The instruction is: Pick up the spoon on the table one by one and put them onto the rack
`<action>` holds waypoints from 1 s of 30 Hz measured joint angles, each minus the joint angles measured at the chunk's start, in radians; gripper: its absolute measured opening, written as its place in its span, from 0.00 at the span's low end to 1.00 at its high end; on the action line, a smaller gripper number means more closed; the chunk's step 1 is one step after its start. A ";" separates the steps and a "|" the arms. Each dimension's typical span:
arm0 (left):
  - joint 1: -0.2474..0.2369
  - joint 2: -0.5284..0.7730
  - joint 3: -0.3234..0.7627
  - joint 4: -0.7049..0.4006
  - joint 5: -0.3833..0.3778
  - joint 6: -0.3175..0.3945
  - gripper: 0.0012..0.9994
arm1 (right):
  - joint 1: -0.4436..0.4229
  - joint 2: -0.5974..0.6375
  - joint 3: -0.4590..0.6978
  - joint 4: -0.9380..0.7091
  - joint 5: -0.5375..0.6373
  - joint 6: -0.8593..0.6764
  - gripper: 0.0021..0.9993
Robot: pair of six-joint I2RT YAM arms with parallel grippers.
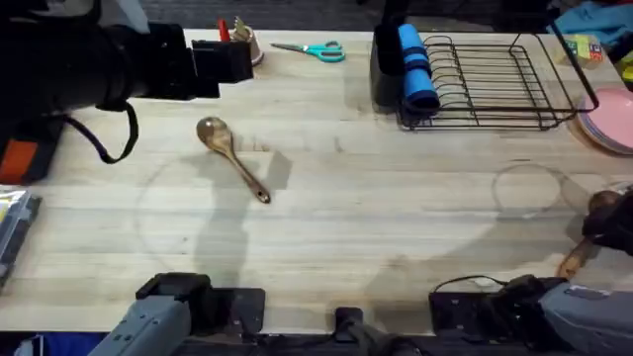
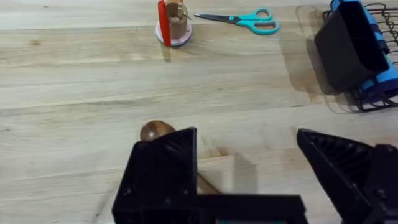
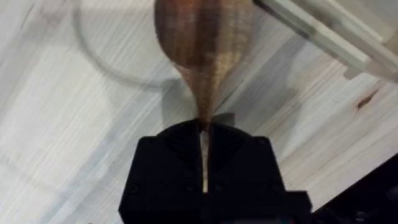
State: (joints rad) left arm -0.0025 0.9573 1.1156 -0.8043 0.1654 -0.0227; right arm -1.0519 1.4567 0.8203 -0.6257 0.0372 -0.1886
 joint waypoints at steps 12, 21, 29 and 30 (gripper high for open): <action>0.000 0.000 0.000 0.000 0.000 0.000 0.99 | 0.118 -0.152 -0.009 0.004 -0.001 0.001 0.03; 0.000 0.000 0.000 -0.002 0.000 0.000 0.99 | 0.318 -0.192 -0.010 0.001 -0.001 0.001 0.03; 0.000 0.000 0.000 -0.008 0.000 0.000 0.99 | 0.473 -0.310 -0.005 -0.001 -0.002 0.001 0.03; 0.000 0.000 0.000 -0.008 0.000 0.000 0.99 | 0.489 -0.330 0.001 -0.002 -0.002 0.001 0.03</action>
State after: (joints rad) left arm -0.0021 0.9573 1.1156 -0.8120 0.1654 -0.0227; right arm -0.5633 1.1267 0.8213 -0.6274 0.0357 -0.1879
